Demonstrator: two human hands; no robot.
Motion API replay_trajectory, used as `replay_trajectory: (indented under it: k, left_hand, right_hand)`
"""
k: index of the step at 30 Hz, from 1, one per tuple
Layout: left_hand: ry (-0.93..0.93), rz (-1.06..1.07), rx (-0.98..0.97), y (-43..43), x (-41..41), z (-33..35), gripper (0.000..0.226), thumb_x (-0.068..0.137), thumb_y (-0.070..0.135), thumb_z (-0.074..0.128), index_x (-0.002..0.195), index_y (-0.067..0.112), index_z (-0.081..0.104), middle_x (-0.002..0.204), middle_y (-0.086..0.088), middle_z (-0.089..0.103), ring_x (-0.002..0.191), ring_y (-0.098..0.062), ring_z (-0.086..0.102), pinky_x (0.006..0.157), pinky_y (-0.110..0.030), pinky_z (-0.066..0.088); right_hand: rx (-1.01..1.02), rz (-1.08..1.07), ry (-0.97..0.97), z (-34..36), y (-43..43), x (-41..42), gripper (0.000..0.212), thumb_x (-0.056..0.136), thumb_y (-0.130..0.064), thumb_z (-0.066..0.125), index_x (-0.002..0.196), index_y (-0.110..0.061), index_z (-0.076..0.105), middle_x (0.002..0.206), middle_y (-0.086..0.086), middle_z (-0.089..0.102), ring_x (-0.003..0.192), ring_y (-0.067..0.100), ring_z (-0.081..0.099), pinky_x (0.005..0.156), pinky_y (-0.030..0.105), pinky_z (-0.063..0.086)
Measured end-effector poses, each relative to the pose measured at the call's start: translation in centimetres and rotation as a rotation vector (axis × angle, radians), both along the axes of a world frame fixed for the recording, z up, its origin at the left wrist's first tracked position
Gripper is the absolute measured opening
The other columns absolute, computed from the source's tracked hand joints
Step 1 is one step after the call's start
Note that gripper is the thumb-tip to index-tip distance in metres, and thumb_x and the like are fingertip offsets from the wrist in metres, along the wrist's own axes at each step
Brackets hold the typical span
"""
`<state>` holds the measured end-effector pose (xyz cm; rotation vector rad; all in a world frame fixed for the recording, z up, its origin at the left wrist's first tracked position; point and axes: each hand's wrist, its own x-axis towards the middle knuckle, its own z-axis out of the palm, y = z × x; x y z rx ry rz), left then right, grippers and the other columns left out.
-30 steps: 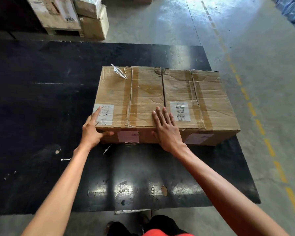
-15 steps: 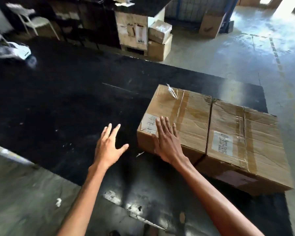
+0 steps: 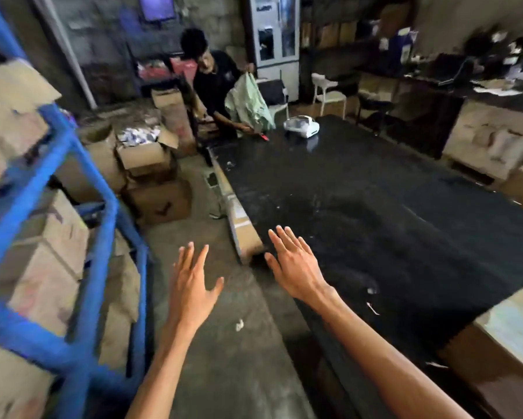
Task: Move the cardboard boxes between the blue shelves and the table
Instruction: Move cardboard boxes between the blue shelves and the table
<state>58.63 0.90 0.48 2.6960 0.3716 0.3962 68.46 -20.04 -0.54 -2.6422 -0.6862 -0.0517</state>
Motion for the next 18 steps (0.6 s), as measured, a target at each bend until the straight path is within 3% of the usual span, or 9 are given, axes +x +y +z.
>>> replay_trajectory:
  k: [8,12,18]
  left_hand:
    - [-0.119,0.406,0.040,9.5,-12.4,3.0,0.080,0.079,0.018,0.086,0.148,0.001,0.049,0.156,-0.028,0.039,0.147,-0.048,0.035,0.121,-0.057,0.030]
    - [-0.141,0.621,0.008,9.8,-18.6,3.8,0.079,0.090,0.032,0.074,0.157,0.009,0.037,0.167,-0.017,0.023,0.156,-0.035,0.018,0.126,-0.043,0.018]
    - [-0.190,0.902,0.059,7.1,-27.4,4.5,0.076,0.091,0.035,0.071,0.155,0.010,0.040,0.166,-0.014,0.026,0.156,-0.034,0.020,0.127,-0.041,0.017]
  right_hand:
    - [0.044,0.463,-0.135,5.0,17.5,-3.9,0.060,0.111,-0.042,0.036,0.165,-0.020,0.020,0.173,0.004,0.013,0.161,0.021,0.010,0.128,0.038,0.014]
    - [0.095,0.725,-0.167,7.3,22.9,-7.6,0.059,0.110,-0.040,0.040,0.163,-0.016,0.027,0.171,0.008,0.021,0.159,0.022,0.018,0.127,0.038,0.021]
    - [0.187,1.030,-0.095,9.0,27.1,-14.8,0.059,0.109,-0.040,0.045,0.162,-0.017,0.031,0.169,0.009,0.028,0.155,0.026,0.029,0.119,0.047,0.035]
